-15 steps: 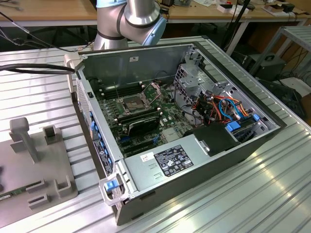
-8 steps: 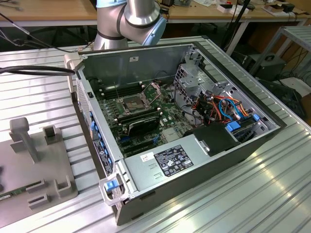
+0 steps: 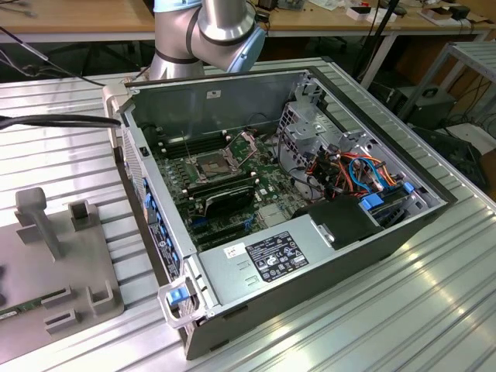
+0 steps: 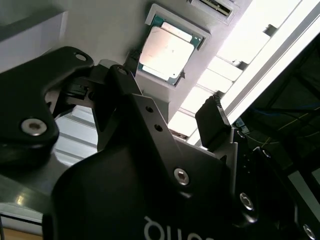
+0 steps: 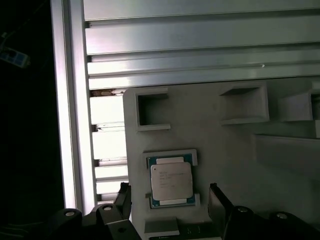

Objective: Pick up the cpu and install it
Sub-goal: 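Pick up the cpu and move it towards the insertion slot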

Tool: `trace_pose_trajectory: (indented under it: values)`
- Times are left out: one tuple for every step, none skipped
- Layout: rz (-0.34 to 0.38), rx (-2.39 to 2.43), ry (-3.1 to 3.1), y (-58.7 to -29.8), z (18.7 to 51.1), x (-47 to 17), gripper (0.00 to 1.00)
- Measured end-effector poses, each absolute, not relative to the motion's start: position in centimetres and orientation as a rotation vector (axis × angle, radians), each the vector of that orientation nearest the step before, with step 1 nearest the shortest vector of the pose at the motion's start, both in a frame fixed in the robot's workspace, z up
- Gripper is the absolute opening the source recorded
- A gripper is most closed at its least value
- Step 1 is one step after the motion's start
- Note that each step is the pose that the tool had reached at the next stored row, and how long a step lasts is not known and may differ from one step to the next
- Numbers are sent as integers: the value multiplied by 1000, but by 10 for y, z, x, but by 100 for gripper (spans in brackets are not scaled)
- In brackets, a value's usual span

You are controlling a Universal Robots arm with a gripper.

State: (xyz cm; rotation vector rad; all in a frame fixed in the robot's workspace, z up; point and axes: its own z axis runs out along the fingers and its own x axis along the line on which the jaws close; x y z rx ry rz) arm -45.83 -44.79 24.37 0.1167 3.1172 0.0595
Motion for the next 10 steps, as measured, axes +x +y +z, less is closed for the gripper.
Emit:
trace_pose_trajectory:
  values:
    - [59,117,3117,-448,243,-458,72]
    - [58,117,3117,-448,241,-458,72]
    - [58,117,3117,-448,241,-458,72]
    - [58,117,3117,-448,240,-458,72]
    - [57,117,3118,-448,240,-458,72]
    - [57,117,3117,-448,240,-458,72]
    - [57,117,3117,-448,240,-458,72]
    - [57,117,3117,-448,240,-458,72]
    - [57,117,3117,-448,239,-458,72]
    - [57,117,3118,-448,240,-458,72]
